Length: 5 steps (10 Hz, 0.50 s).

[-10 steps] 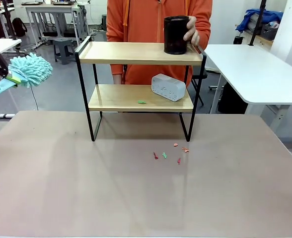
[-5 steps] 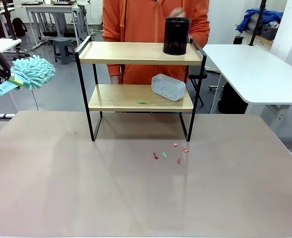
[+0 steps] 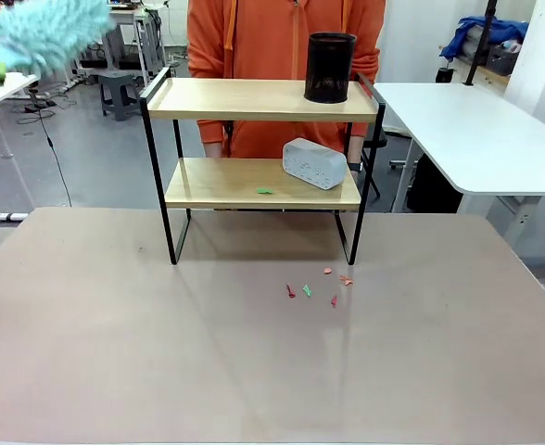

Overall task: Clean the shelf.
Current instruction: Hand the Duster back to the human.

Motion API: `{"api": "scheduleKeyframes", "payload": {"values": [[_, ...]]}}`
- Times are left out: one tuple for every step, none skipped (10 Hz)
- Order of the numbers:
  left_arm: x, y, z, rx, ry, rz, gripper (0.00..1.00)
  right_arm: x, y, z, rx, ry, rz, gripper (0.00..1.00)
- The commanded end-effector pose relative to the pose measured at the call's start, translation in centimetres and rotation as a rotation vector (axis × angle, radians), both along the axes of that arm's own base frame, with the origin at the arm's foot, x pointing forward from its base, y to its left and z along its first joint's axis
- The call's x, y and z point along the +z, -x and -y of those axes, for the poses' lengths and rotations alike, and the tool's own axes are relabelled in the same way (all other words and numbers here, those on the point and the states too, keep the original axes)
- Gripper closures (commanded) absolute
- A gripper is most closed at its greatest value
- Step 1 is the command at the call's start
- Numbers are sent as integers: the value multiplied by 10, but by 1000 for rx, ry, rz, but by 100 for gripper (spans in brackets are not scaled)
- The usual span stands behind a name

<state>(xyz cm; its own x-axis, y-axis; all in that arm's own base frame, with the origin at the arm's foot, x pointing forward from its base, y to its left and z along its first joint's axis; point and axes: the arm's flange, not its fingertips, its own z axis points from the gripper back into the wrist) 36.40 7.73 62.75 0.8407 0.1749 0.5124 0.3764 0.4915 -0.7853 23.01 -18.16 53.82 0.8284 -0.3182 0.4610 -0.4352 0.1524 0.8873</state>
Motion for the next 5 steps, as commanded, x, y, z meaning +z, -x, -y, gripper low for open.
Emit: {"api": "scheduleKeyframes", "payload": {"values": [[-4,7,9,-482,178,132,88,23,-8,-65,154,-36,141,0],[-4,10,24,-713,185,156,88,19,-10,-102,181,4,156,0],[-8,8,43,-961,152,166,88,8,-11,-131,195,78,165,0],[-18,3,65,-1165,89,181,88,-4,-7,-148,222,126,165,0],[-31,-5,84,-1300,-32,190,88,27,-5,-104,209,32,132,0]]}}
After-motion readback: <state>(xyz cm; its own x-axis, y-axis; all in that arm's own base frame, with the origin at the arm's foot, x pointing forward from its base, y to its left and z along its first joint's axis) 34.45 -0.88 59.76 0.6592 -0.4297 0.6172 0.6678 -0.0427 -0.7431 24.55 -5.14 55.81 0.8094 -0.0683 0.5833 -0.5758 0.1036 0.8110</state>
